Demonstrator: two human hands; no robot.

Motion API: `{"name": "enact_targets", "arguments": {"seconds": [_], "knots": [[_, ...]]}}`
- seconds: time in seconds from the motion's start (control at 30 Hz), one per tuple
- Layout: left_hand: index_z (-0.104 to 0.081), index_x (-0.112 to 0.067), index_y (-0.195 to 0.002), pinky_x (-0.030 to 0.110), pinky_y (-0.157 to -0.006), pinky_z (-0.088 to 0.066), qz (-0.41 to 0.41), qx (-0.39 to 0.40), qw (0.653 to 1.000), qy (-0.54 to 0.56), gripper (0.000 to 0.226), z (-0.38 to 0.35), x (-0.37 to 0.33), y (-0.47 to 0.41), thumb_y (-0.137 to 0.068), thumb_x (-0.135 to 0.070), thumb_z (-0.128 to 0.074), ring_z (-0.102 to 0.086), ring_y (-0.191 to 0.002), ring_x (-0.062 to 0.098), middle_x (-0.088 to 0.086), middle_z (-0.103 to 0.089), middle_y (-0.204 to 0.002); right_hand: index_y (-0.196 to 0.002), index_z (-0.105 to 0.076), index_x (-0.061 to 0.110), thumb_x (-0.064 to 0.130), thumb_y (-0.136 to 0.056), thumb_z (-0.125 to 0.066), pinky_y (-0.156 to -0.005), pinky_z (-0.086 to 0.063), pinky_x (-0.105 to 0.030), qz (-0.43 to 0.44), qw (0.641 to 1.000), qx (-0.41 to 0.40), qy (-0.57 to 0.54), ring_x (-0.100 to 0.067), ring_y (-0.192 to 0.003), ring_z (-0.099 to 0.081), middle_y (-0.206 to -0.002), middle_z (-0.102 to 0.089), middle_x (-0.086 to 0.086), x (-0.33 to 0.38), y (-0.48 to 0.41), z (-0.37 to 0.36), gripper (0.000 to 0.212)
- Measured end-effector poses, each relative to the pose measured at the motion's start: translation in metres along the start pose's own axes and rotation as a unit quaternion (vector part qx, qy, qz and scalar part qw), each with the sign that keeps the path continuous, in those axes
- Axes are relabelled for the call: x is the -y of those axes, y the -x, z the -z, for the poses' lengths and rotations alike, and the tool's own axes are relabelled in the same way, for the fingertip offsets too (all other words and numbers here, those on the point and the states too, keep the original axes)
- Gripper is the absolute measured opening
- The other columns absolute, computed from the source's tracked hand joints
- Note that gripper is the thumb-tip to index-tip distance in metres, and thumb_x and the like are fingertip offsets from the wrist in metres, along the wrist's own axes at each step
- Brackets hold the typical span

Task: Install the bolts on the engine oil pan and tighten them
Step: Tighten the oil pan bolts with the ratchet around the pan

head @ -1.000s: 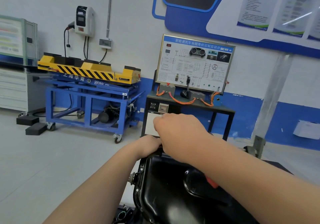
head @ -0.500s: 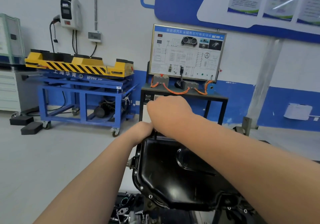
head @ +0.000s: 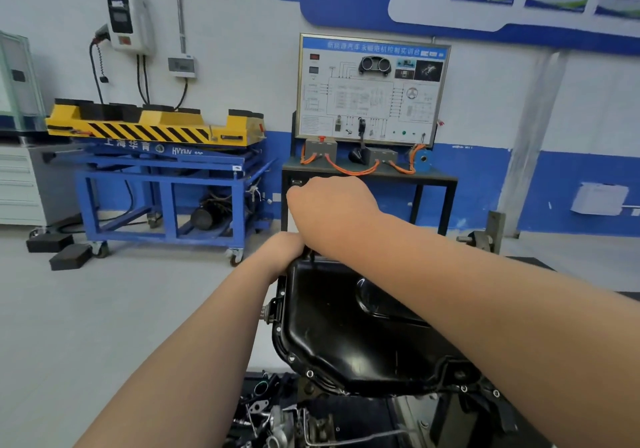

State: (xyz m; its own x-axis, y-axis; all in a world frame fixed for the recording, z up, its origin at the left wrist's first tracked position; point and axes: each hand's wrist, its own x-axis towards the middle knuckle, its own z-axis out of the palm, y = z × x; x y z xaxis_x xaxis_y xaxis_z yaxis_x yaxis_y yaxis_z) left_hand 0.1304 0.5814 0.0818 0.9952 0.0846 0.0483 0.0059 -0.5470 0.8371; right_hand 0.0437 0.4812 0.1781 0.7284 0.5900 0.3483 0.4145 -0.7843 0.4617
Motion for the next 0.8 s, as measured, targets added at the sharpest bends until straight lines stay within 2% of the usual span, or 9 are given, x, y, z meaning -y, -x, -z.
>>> {"name": "enact_targets", "arguments": {"seconds": [0.1,0.17,0.3,0.4,0.5,0.57,0.63,0.73,0.8], "knots": [[-0.059,-0.008,-0.092,0.047,-0.103,-0.042,-0.014,0.013,1.000,-0.005,0.017,0.001,0.003,-0.004,-0.098,-0.010,-0.044,-0.055,-0.113,0.033,0.020,-0.059,-0.116,-0.108,-0.054,0.011,0.004,-0.089,-0.053,-0.053,-0.033,-0.034,-0.006,1.000,0.003,-0.027,-0.025,-0.074,-0.048,-0.073,-0.034,-0.002,-0.004,-0.001,-0.001,0.020],[-0.050,-0.021,-0.077,0.046,-0.103,-0.043,-0.016,0.010,1.000,0.008,0.024,0.004,0.003,-0.003,-0.098,-0.009,-0.046,-0.054,-0.108,0.028,0.014,-0.055,-0.109,-0.110,-0.050,0.010,0.007,-0.090,-0.053,-0.060,-0.036,-0.036,0.004,0.998,0.021,-0.053,-0.025,-0.077,-0.048,-0.086,-0.039,-0.004,-0.005,0.000,-0.001,0.020],[-0.064,0.004,-0.100,0.041,-0.081,-0.049,-0.034,0.032,0.999,-0.010,0.019,0.006,0.007,-0.006,-0.091,-0.005,-0.050,-0.056,-0.089,0.026,0.022,-0.064,-0.106,-0.095,-0.050,0.014,0.002,-0.088,-0.054,-0.061,-0.037,-0.035,-0.003,0.999,-0.001,-0.036,-0.024,-0.071,-0.044,-0.070,-0.035,-0.002,-0.003,-0.002,-0.002,0.015],[-0.066,-0.005,-0.088,0.026,-0.060,-0.042,-0.032,0.027,0.999,-0.011,0.012,0.008,0.009,-0.009,-0.088,-0.010,-0.055,-0.049,-0.065,0.016,0.009,-0.063,-0.079,-0.094,-0.051,0.015,-0.001,-0.086,-0.053,-0.059,-0.037,-0.036,-0.053,0.997,-0.004,-0.054,-0.024,-0.069,-0.041,-0.066,-0.030,-0.002,-0.003,-0.006,-0.003,0.018],[-0.064,-0.007,-0.084,0.032,-0.066,-0.044,-0.034,0.031,0.999,-0.009,0.011,0.009,0.010,-0.013,-0.087,-0.013,-0.056,-0.049,-0.068,0.020,0.011,-0.061,-0.080,-0.089,-0.044,0.018,0.004,-0.088,-0.052,-0.059,-0.035,-0.035,-0.077,0.993,0.005,-0.089,-0.024,-0.068,-0.041,-0.068,-0.034,-0.002,-0.002,-0.010,-0.003,0.017],[-0.065,-0.005,-0.099,0.035,-0.072,-0.047,-0.032,0.032,0.999,-0.015,0.020,0.010,0.009,-0.014,-0.088,-0.017,-0.055,-0.053,-0.077,0.023,0.011,-0.063,-0.090,-0.089,-0.040,0.018,0.013,-0.089,-0.054,-0.059,-0.036,-0.034,-0.091,0.986,0.025,-0.138,-0.022,-0.069,-0.043,-0.074,-0.038,0.000,-0.003,-0.013,-0.002,0.015],[-0.065,-0.004,-0.100,0.028,-0.062,-0.043,-0.025,0.042,0.999,-0.012,0.022,0.008,0.010,-0.015,-0.090,-0.018,-0.052,-0.049,-0.069,0.020,0.008,-0.059,-0.084,-0.081,-0.038,0.010,0.017,-0.088,-0.053,-0.054,-0.034,-0.030,-0.093,0.979,0.049,-0.175,-0.017,-0.062,-0.043,-0.073,-0.041,0.000,-0.007,-0.015,-0.001,0.018],[-0.067,-0.016,-0.082,0.020,-0.052,-0.041,-0.003,0.040,0.999,0.031,0.016,0.005,0.013,-0.018,-0.091,-0.017,-0.054,-0.052,-0.060,0.014,0.005,-0.063,-0.076,-0.068,-0.037,0.015,0.015,-0.084,-0.051,-0.048,-0.032,-0.028,-0.143,0.965,0.043,-0.216,-0.017,-0.058,-0.043,-0.072,-0.046,-0.002,-0.015,-0.017,-0.002,0.021],[-0.070,-0.019,-0.091,0.026,-0.065,-0.048,-0.003,0.046,0.998,0.048,0.016,0.006,0.016,-0.020,-0.092,-0.015,-0.055,-0.060,-0.077,0.017,0.004,-0.068,-0.090,-0.068,-0.036,0.015,0.015,-0.083,-0.051,-0.052,-0.038,-0.030,-0.185,0.948,0.032,-0.255,-0.018,-0.059,-0.046,-0.071,-0.049,-0.004,-0.019,-0.017,-0.004,0.021]]}}
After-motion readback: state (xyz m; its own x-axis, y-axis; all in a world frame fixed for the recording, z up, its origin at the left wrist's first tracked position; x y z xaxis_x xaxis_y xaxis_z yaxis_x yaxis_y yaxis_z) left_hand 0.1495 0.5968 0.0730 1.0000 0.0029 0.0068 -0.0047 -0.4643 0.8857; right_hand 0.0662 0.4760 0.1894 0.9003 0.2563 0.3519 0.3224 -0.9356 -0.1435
